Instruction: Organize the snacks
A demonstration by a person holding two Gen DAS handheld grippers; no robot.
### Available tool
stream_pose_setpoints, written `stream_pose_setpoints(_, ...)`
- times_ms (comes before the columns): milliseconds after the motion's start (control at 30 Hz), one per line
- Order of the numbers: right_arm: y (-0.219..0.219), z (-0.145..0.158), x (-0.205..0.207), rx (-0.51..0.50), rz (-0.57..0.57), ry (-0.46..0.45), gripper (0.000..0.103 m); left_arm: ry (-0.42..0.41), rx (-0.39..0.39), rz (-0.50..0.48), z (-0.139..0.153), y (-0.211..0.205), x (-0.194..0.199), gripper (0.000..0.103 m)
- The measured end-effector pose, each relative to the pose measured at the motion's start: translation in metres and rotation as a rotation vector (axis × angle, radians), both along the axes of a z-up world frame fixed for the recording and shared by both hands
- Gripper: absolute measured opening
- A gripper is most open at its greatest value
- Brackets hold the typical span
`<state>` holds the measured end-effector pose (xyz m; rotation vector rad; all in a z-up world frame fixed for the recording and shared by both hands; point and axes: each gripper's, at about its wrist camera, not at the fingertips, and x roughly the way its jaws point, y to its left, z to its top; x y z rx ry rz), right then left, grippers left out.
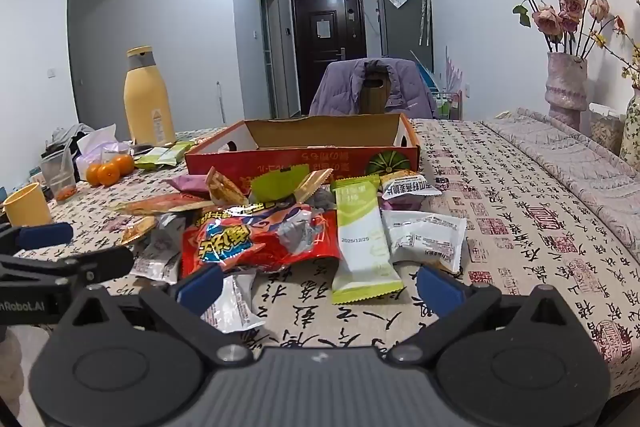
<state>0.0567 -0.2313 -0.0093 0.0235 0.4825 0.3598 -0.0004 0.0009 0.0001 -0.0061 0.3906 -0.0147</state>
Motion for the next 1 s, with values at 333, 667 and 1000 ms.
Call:
stream_pose_setpoints(333,-0.0037,-0.0019,0.002,0.001,0.0,0.005,0.103,0.032,-0.007,0.009,-0.0042,0.0021,0.0055,0.103)
stream_pose_setpoints(667,-0.0003,-0.0019,0.0043,-0.005,-0.006,0.015,0.103,0.034,-0.019,0.003,-0.0054,0.0032,0.006,0.103)
stream_pose_setpoints(1000,-0.0003,-0.0027,0.0047,-0.006,-0.007,0.017,0.103,0.035,-0.018,0.004,-0.0064,0.003,0.0068,0.103)
